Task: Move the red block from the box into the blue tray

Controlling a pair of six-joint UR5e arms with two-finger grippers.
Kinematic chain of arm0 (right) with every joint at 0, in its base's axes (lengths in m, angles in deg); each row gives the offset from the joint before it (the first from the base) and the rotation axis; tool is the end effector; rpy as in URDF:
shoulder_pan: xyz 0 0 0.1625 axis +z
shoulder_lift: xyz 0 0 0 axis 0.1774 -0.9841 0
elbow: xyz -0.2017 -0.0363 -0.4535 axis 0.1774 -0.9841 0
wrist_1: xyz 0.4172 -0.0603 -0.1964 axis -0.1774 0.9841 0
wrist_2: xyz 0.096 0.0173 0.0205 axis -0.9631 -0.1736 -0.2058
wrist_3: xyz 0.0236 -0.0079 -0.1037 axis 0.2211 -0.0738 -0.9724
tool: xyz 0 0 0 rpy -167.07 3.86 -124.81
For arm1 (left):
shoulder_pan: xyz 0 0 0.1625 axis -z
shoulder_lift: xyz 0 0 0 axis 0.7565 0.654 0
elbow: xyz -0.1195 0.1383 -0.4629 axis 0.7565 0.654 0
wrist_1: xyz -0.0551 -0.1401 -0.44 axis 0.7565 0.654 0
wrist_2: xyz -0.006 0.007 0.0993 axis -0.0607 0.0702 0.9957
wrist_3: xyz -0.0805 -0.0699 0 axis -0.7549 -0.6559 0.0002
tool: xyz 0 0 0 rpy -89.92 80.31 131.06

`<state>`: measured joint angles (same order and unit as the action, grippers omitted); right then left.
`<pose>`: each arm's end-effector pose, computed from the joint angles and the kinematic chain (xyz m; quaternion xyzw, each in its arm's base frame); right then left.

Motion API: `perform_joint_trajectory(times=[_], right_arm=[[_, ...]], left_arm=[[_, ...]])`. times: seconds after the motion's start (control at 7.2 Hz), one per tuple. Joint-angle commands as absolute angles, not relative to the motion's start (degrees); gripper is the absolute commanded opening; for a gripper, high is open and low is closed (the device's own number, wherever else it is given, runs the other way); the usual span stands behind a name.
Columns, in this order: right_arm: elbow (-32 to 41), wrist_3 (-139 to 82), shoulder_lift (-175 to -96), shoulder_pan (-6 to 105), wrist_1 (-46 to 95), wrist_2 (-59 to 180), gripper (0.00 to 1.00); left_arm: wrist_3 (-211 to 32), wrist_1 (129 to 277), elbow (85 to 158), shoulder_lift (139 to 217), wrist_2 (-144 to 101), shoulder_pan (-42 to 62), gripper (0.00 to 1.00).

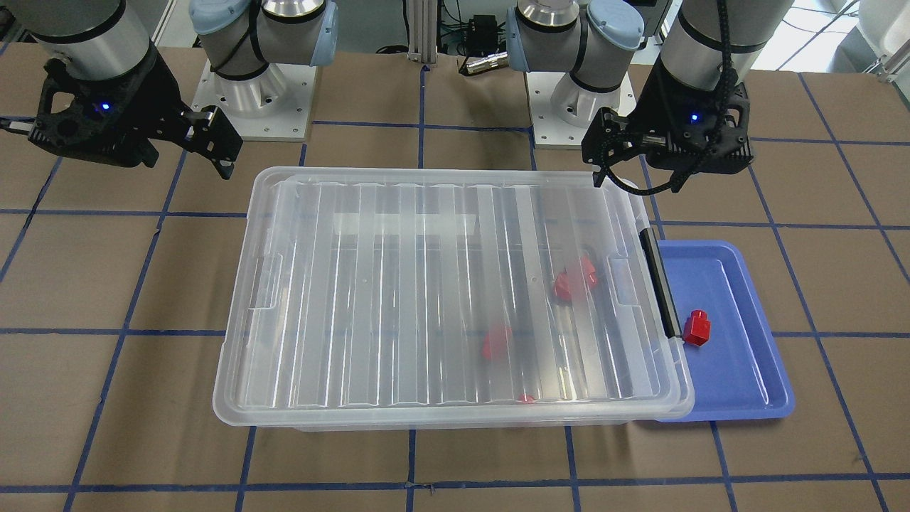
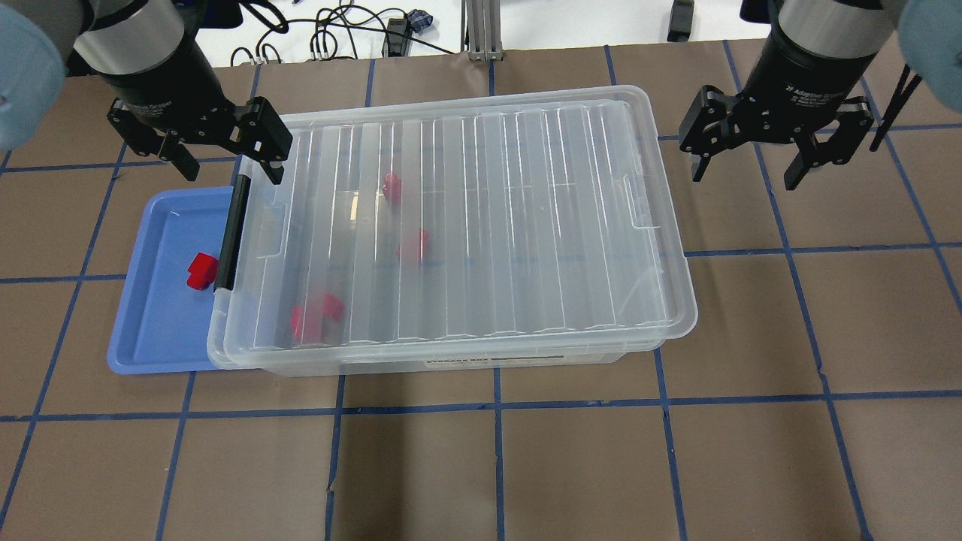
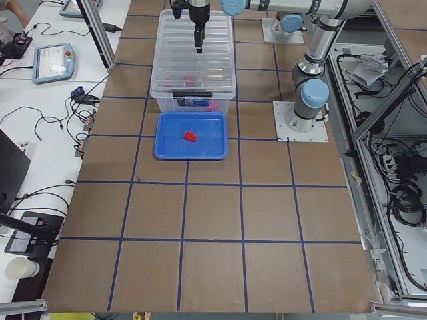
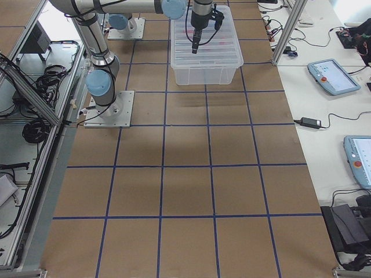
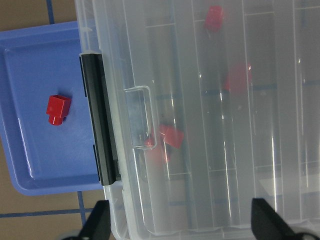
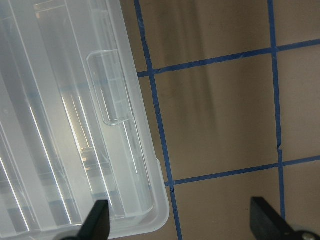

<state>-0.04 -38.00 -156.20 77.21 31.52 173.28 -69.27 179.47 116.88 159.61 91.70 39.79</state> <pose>0.1098 -0.5379 0.5653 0.0817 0.9960 0.0359 0.0013 -0.1196 -0.5559 0.5722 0.0408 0.9990 0.0064 0.0157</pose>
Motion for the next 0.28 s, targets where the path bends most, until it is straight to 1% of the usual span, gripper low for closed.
perform_joint_trajectory(times=[0.0, 0.14], right_arm=[[0.51, -37.94, -157.09, 78.9, 30.92, 173.66, 1.0], [1.3, -37.85, -157.18, 78.91, 31.34, 173.93, 1.0]], left_arm=[[-69.28, 179.45, 116.88, 159.6, 91.7, 39.87, 1.0], [-69.28, 179.54, 116.97, 159.6, 91.7, 39.87, 1.0]])
